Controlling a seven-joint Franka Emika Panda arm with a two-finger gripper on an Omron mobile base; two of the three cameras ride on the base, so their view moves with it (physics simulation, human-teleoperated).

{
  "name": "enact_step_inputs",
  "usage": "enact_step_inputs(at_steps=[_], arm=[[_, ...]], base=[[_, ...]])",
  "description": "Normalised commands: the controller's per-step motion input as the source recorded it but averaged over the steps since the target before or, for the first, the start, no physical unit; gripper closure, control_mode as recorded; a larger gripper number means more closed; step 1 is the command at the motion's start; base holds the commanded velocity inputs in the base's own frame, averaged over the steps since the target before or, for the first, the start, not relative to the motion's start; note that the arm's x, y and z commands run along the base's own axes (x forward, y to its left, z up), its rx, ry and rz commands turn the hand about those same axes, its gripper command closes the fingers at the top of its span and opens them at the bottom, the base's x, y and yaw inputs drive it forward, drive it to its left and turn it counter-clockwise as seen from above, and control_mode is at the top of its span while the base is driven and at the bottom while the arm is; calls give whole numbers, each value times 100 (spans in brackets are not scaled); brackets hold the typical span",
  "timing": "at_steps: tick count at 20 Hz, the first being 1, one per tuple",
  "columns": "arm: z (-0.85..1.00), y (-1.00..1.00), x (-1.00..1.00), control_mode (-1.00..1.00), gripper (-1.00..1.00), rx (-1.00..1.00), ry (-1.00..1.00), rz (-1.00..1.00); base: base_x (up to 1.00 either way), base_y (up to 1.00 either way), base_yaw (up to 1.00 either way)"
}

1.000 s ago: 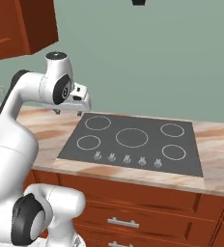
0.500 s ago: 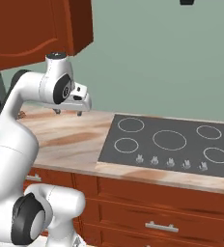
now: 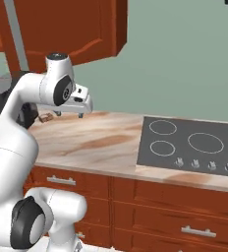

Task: Close all open cabinet doors.

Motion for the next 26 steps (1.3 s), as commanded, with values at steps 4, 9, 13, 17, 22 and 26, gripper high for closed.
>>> enact_step_inputs(at_steps=[4,9,13,17,22,26], arm=[[0,0,0,100,-100,0,0,0],[0,0,0,100,-100,0,0,0],[0,0,0,100,-100,0,0,0],[0,0,0,100,-100,0,0,0],[0,0,0,100,-100,0,0,0],[0,0,0,100,-100,0,0,0]], base=[[-43,57,0],[-45,54,0],[-39,59,0],[-12,65,0],[14,60,-5],[43,47,-11]])
